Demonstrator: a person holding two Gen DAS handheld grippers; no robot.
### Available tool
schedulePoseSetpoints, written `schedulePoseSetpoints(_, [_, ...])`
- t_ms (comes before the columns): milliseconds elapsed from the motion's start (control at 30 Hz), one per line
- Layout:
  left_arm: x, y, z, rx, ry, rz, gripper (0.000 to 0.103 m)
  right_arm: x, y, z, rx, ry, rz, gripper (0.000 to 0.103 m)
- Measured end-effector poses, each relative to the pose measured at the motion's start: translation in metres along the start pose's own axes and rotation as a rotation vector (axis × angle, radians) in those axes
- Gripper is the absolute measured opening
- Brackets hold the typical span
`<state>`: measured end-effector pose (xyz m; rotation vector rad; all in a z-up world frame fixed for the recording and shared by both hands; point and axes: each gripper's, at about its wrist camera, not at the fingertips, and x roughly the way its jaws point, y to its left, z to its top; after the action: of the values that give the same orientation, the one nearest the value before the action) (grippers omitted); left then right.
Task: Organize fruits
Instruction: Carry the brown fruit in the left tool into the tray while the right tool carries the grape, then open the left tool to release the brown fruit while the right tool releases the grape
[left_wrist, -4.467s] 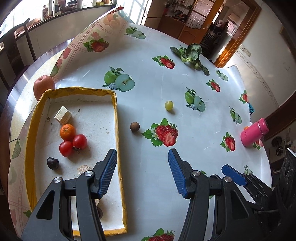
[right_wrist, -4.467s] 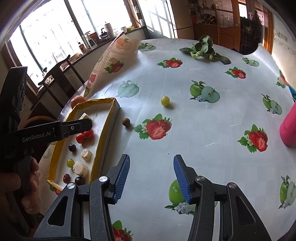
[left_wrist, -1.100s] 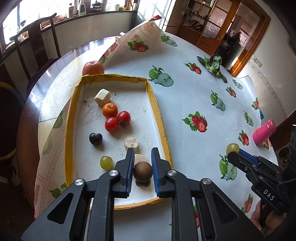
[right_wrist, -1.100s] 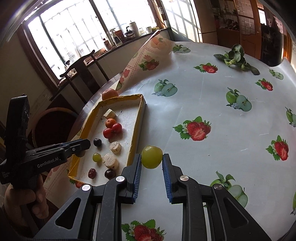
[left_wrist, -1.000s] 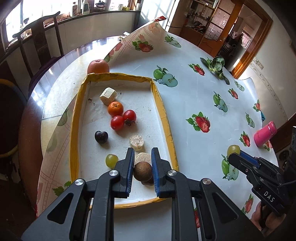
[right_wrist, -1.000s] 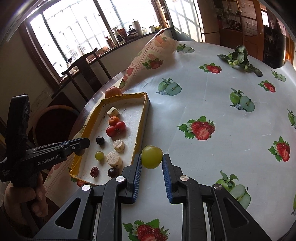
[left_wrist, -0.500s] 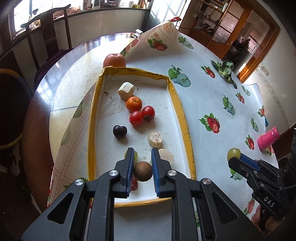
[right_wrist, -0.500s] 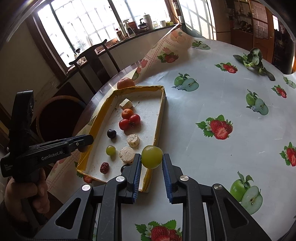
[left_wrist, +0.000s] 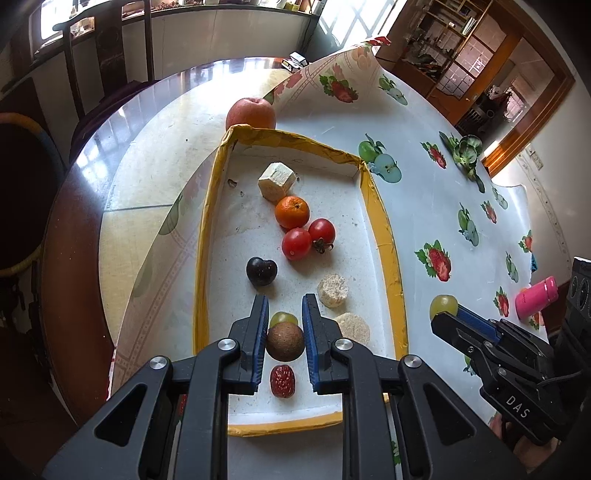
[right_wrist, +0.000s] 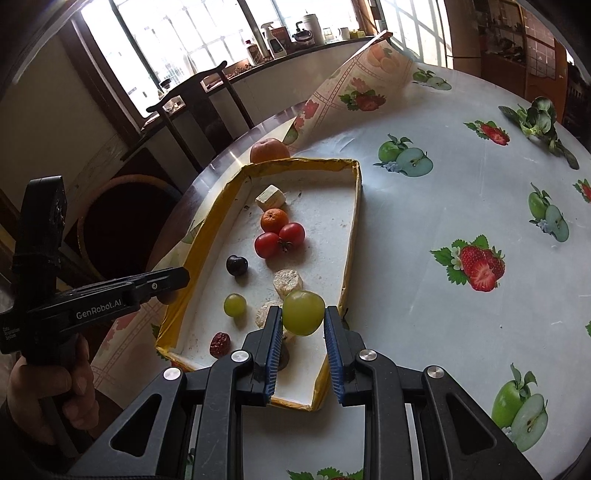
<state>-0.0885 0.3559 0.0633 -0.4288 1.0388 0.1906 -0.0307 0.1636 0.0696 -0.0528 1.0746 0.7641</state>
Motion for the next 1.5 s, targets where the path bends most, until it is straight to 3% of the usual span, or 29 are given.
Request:
schedulePoseSetpoints(333, [0.037, -0.002, 0.047, 0.018, -0.005, 0.049, 0.016, 0.051, 0.000, 0.053, -0.010, 0.003, -0.011, 0.023])
schedulePoseSetpoints(633, [0.068, 0.004, 0.062, 0.027, 0.023, 0.095, 0.016, 0.110, -0.012, 0.095, 0.006, 0.039, -0.031, 0.023])
schedulePoseSetpoints(1067, [0.093, 0.006, 0.060, 0.035, 0.062, 0.128, 0.016, 0.150, -0.015, 0.095, -0.035, 0.102, -0.060, 0.024])
schedulePoseSetpoints(1500, [0.098, 0.003, 0.059, 0.060, 0.067, 0.166, 0.016, 0.153, -0.007, 0.094, -0.084, 0.100, -0.093, 0.024])
